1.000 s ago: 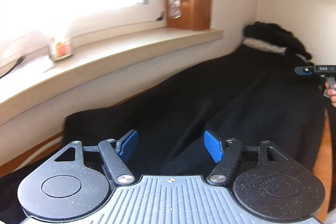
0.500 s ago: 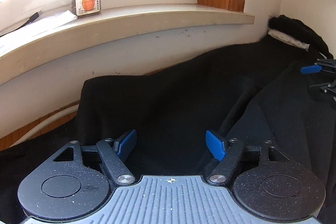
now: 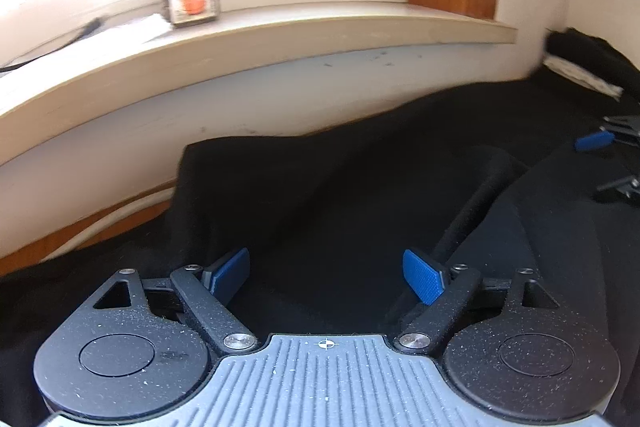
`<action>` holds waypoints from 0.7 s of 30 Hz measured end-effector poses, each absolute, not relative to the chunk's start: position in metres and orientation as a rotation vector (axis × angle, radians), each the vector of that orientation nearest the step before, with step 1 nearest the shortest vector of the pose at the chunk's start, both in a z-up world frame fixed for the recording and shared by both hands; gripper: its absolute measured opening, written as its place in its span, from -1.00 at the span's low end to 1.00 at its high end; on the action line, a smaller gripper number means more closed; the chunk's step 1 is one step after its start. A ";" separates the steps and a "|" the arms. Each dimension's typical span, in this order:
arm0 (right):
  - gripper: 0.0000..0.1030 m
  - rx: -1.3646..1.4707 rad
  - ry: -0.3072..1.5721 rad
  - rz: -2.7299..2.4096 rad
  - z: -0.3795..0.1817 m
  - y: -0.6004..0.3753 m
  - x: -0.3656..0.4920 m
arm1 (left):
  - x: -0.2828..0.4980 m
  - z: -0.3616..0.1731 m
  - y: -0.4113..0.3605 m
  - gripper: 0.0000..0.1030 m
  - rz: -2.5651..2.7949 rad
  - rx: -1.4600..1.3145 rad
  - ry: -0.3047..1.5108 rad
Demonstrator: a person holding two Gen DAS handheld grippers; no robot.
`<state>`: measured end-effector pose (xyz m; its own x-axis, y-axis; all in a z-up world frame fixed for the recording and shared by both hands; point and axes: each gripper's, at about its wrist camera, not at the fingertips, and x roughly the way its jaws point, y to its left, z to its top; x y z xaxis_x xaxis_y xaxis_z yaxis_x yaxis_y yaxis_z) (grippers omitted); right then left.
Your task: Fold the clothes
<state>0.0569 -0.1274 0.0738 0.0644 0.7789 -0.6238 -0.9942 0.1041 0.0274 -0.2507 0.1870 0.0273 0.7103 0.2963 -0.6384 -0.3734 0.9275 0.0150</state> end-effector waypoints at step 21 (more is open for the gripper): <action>1.00 -0.465 0.562 1.381 0.072 -0.128 0.054 | -0.505 0.070 0.258 0.01 0.786 -0.281 0.594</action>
<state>0.0540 -0.1282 0.0717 0.0968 0.7777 -0.6211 -0.9904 0.1373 0.0175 -0.5047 0.2583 0.0699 0.5555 0.5795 -0.5963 -0.7323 0.6807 -0.0206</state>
